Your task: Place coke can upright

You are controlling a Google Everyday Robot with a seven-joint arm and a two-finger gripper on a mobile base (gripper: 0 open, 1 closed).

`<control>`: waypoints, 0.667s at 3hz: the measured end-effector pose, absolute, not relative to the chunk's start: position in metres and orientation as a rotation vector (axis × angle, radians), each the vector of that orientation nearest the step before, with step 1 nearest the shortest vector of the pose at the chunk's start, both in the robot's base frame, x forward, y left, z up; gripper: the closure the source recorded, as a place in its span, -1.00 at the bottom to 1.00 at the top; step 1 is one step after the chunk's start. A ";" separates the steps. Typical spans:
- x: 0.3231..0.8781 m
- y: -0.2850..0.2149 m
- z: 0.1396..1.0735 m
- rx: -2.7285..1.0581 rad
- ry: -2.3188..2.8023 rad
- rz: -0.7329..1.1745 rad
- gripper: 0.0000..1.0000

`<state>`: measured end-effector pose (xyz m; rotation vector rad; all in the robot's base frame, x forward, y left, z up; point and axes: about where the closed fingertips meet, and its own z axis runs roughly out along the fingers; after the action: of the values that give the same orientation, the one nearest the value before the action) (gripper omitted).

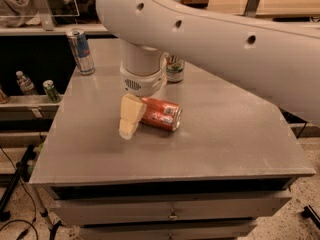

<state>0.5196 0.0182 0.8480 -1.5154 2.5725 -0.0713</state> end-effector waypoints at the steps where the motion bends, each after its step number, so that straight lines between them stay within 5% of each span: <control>1: 0.522 0.023 0.844 -1.547 2.563 -0.058 -0.66; 2: 0.522 0.023 0.845 -1.554 2.556 -0.051 -0.17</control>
Offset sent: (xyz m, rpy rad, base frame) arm 0.0022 0.0033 -0.0018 0.0109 0.0146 0.0339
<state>0.5215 0.0227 0.8446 -1.5544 2.5564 -0.0509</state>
